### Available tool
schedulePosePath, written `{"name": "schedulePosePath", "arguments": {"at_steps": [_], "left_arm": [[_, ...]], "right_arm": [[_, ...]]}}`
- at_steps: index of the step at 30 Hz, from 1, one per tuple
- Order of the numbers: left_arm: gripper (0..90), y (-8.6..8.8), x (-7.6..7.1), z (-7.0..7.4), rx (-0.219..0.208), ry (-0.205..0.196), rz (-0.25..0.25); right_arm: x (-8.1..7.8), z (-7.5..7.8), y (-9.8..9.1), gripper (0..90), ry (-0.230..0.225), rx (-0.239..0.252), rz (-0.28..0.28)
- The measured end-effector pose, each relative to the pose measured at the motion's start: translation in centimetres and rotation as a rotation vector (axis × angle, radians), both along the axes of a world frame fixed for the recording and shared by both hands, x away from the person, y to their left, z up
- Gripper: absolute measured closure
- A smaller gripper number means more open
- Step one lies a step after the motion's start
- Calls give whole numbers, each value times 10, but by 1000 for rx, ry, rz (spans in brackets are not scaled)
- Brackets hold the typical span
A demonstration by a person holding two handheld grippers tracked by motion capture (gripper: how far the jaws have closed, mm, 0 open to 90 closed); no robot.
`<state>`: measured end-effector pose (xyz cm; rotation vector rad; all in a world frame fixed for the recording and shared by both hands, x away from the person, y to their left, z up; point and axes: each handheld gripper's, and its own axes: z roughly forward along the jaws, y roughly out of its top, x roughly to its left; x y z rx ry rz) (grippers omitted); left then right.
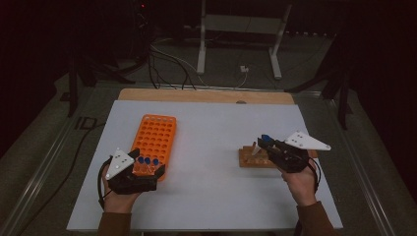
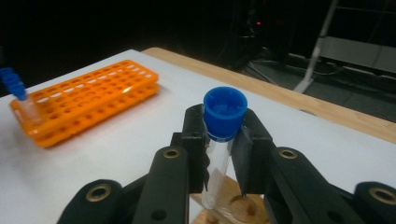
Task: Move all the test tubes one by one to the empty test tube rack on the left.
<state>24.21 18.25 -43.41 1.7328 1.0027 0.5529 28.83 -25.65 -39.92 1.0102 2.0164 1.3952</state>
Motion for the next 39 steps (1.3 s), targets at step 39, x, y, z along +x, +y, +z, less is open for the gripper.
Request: {"name": "schedulePosePath", "arguments": {"at_steps": [39], "left_arm": [[8, -120, 9, -8, 118, -55, -172]], "right_arm": [[-16, -9, 52, 768, 60, -46, 186]]}}
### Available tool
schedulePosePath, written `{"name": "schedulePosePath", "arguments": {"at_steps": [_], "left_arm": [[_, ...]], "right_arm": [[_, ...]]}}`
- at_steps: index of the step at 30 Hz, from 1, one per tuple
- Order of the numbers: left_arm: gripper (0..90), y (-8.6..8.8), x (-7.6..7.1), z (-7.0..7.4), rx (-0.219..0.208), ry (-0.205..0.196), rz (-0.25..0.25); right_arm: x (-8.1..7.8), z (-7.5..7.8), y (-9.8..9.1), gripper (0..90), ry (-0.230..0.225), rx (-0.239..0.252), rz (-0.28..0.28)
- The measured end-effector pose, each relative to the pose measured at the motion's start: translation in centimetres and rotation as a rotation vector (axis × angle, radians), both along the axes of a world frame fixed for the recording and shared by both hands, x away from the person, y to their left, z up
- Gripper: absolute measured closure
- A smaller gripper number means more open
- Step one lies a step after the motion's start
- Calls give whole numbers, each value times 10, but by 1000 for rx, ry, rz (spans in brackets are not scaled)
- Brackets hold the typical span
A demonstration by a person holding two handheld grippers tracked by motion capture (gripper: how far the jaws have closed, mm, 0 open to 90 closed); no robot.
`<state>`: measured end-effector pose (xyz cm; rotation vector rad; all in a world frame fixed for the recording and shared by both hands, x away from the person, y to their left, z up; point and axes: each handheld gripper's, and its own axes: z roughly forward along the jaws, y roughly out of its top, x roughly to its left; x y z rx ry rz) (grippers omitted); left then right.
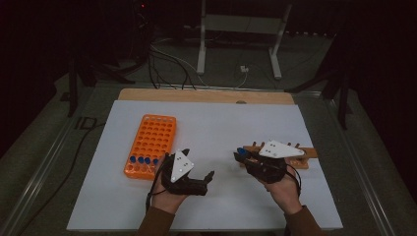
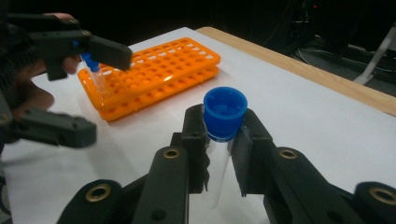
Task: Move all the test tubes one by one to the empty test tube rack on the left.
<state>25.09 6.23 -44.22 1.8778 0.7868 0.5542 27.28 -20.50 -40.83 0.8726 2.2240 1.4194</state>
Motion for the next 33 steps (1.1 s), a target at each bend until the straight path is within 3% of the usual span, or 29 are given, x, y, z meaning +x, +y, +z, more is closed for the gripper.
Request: {"name": "schedulePosePath", "arguments": {"at_steps": [17, 23, 27, 29, 33], "left_arm": [[12, -34, 10, -12, -10, 51, -55], [61, -46, 11, -13, -16, 59, -66], [203, -55, 10, -13, -27, 51, -75], [343, -58, 10, -13, -34, 47, -88], [535, -62, 11, -12, -45, 52, -129]], "right_arm": [[-3, -3, 8, 768, 14, -3, 34], [-4, -4, 10, 768, 20, 1, 44], [-4, -4, 11, 768, 21, 3, 51], [-4, -4, 11, 768, 23, 7, 53], [-4, -4, 11, 768, 30, 12, 60]]}}
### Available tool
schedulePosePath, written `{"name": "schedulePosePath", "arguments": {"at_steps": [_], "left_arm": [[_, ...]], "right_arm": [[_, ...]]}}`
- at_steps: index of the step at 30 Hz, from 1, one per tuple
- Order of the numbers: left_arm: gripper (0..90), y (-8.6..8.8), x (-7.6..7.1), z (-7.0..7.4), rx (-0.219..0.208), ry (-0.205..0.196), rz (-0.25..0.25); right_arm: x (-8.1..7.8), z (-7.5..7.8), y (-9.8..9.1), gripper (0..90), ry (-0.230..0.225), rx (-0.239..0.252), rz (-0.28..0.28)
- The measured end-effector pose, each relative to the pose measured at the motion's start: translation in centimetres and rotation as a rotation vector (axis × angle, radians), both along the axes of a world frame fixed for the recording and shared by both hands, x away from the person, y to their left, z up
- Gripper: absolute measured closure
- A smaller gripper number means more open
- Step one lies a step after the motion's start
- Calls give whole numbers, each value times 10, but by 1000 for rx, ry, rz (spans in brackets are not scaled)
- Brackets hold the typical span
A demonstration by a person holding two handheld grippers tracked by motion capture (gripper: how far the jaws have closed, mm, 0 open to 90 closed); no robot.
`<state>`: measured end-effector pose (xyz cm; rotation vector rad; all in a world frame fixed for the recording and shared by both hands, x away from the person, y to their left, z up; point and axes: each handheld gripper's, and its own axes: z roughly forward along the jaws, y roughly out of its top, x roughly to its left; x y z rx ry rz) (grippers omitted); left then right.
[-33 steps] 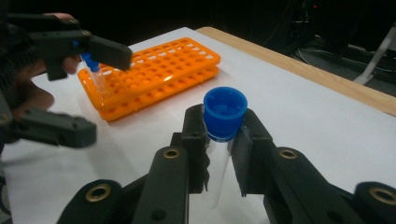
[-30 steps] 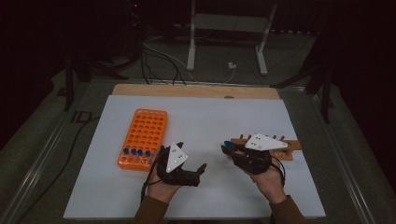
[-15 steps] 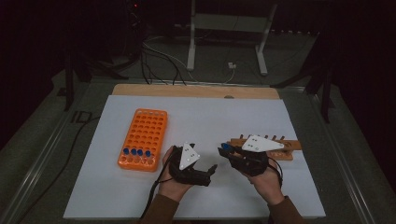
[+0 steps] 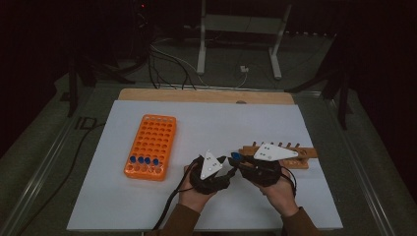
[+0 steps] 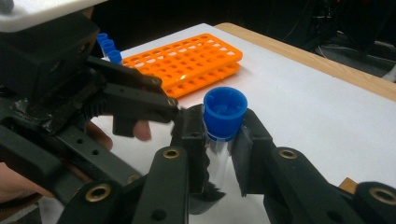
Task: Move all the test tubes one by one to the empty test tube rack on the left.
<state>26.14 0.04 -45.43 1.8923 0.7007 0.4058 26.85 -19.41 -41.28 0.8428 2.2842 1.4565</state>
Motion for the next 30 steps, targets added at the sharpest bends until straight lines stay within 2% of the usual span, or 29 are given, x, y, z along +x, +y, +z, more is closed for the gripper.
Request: {"name": "schedulePosePath", "arguments": {"at_steps": [4, 5, 7, 8, 11, 12, 15, 19, 22, 25, 30], "left_arm": [[649, -2, 1, 1, -16, 3, -21], [707, -2, 1, 1, -18, 3, -32], [754, -2, 1, 2, -7, 4, -45], [763, -2, 1, 2, -1, 5, -46], [766, 9, 1, 2, 8, 19, -36], [767, 15, -1, 3, 9, 19, -28], [767, 42, -9, 8, 3, 17, -10], [768, 91, -28, 21, 3, -10, 49], [767, 133, -41, 29, -35, -19, 131], [768, 170, -53, 33, -53, -30, 227], [768, 212, -63, 32, -60, -53, 372]], "right_arm": [[-1, 0, 1, 768, 5, 2, 10], [-1, -1, 1, 768, 6, 2, 12], [-1, -1, 1, 765, 8, 4, 9], [-1, -1, 1, 734, 9, 13, 8], [-1, 3, -6, 429, -5, 69, 9], [-1, 5, -9, 372, -16, 86, -2], [0, 12, -25, 231, -38, 128, -51], [4, 16, -45, 202, -44, 157, -115], [5, 19, -53, 196, -50, 166, -141], [5, 20, -57, 186, -54, 166, -156], [6, 20, -57, 169, -56, 160, -165]]}}
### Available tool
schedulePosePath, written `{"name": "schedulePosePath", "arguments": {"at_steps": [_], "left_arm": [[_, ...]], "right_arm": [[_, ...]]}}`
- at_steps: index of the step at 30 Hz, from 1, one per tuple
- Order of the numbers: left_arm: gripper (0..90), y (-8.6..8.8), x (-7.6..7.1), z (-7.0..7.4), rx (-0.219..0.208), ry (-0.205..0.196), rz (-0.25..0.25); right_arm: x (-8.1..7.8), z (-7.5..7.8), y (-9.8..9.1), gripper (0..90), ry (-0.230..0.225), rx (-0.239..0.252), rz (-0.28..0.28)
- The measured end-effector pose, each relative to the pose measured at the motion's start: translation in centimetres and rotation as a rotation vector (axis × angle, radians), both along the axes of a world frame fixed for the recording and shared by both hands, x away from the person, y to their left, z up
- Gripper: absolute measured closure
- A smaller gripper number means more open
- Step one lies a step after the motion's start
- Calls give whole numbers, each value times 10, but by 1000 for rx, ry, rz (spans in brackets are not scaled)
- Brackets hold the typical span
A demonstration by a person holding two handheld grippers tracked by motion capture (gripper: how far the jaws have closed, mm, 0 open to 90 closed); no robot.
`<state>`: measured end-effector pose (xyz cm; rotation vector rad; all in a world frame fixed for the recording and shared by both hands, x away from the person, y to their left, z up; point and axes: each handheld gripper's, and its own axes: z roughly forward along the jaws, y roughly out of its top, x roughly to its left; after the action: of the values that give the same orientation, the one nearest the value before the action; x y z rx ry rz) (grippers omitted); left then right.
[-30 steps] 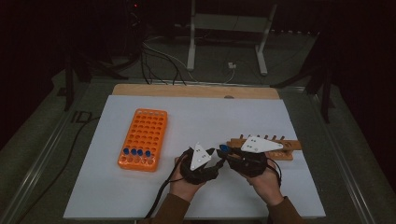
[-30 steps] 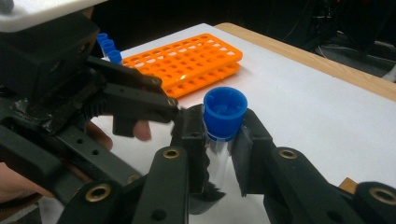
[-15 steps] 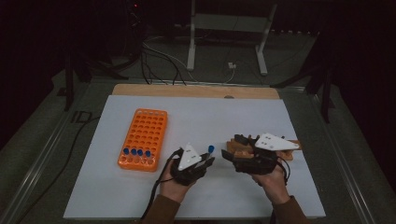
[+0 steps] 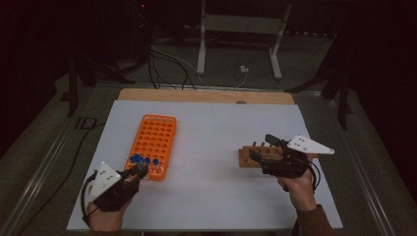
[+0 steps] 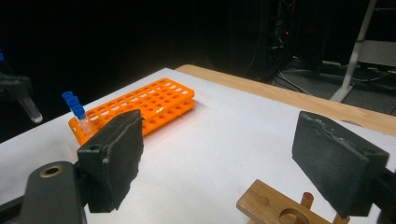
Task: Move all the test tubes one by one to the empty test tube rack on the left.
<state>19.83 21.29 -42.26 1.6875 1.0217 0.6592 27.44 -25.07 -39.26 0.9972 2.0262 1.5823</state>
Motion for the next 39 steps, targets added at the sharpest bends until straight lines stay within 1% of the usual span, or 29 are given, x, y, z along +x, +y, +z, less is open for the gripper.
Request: {"name": "schedulePosePath", "arguments": {"at_steps": [1, 4, 5, 6, 8, 10, 11, 12, 14, 16, 18, 19, 20, 22, 24, 25, 27, 29, 30, 32, 33, 34, 35, 37, 39], "left_arm": [[768, 6, 0, -2, -6, -1, 22], [768, 22, 4, -7, -5, -1, 82], [768, 26, 7, -9, 1, -1, 104], [768, 30, 11, -13, 10, 1, 130], [768, 35, 21, -20, 18, 9, 158], [768, 40, 32, -30, 13, 25, 177], [768, 41, 36, -34, 5, 28, 176], [768, 40, 41, -38, 10, 34, 178], [768, 39, 50, -47, 38, 56, 171], [768, 37, 56, -53, 60, 76, 170], [768, 36, 60, -60, 69, 106, 168], [768, 36, 61, -62, 81, 124, 164], [768, 35, 61, -65, 104, 145, 162], [772, 34, 61, -69, 123, 183, 153], [775, 35, 59, -69, 126, 201, 154], [776, 35, 58, -70, 138, 207, 150], [777, 35, 56, -71, 144, 204, 145], [776, 36, 55, -70, 141, 208, 141], [773, 37, 55, -71, 125, 214, 133], [733, 40, 55, -71, 67, 225, 125], [676, 42, 55, -71, 73, 228, 155], [571, 44, 55, -71, 64, 234, 174], [535, 47, 54, -71, 44, 232, 184], [457, 52, 49, -67, 26, 218, 205], [363, 55, 42, -62, 0, 190, 219]], "right_arm": [[0, 0, 0, 169, 2, -2, -2], [0, 0, 0, 166, -1, -6, -6], [0, 1, -1, 165, -2, -4, -6], [0, 1, -2, 165, -6, -2, -7], [1, 1, -3, 165, -6, 2, -11], [0, 1, -3, 164, -6, -1, -11], [0, 1, -3, 164, -5, -2, -11], [0, 0, -4, 163, -7, -4, -11], [-1, 1, -5, 163, -11, -9, -19], [0, 0, -6, 162, -11, -4, -23], [0, -1, -8, 159, -12, -3, -24], [0, -2, -10, 158, -9, -5, -27], [0, -3, -11, 157, -11, -9, -32], [-1, -6, -15, 157, -11, -21, -42], [-1, -10, -20, 156, -11, -39, -51], [-1, -12, -22, 156, -8, -47, -57], [-2, -18, -28, 156, -1, -60, -69], [-2, -25, -34, 156, 9, -65, -81], [-2, -30, -37, 156, 13, -75, -91], [-3, -40, -43, 155, 24, -87, -100], [-4, -45, -46, 154, 33, -88, -109], [-4, -50, -48, 154, 37, -86, -111], [-6, -54, -51, 153, 41, -80, -110], [-10, -60, -54, 149, 34, -77, -105], [-13, -64, -56, 143, 23, -70, -106]]}}
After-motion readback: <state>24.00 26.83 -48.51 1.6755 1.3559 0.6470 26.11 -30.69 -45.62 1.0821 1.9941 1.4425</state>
